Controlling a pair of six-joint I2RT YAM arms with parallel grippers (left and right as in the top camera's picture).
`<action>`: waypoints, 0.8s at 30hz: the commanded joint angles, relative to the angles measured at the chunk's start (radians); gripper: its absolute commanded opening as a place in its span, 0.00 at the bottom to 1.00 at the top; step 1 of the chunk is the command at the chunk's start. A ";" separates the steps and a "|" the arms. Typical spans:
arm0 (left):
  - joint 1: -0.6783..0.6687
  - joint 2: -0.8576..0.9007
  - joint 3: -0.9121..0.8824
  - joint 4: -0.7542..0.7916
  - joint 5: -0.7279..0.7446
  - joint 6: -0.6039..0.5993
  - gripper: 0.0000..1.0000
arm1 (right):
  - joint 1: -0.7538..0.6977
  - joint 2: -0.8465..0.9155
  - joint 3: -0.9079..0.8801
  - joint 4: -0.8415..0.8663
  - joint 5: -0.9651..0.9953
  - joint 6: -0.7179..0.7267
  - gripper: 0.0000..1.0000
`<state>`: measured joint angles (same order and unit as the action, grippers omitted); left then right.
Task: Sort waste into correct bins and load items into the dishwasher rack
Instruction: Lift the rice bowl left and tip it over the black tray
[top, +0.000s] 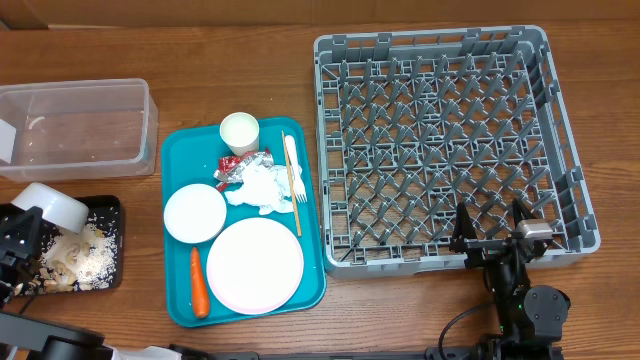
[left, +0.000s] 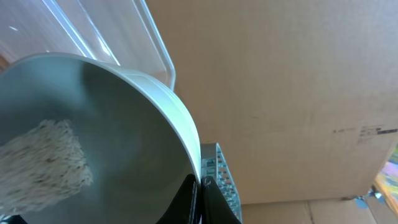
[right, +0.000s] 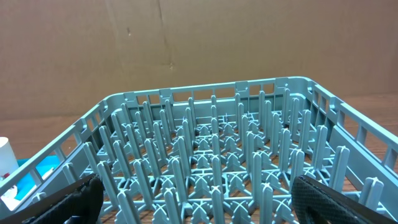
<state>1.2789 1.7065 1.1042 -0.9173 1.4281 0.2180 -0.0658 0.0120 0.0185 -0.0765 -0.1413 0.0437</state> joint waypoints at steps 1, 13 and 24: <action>0.003 -0.007 -0.005 -0.002 0.070 0.027 0.04 | -0.008 -0.009 -0.010 0.004 0.009 -0.007 1.00; 0.002 -0.007 -0.005 -0.009 0.064 0.001 0.04 | -0.008 -0.009 -0.010 0.004 0.009 -0.007 1.00; -0.006 -0.006 -0.005 -0.008 -0.045 -0.029 0.04 | -0.008 -0.009 -0.010 0.004 0.009 -0.007 1.00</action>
<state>1.2778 1.7065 1.1038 -0.9154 1.4578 0.2256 -0.0658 0.0120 0.0185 -0.0761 -0.1410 0.0437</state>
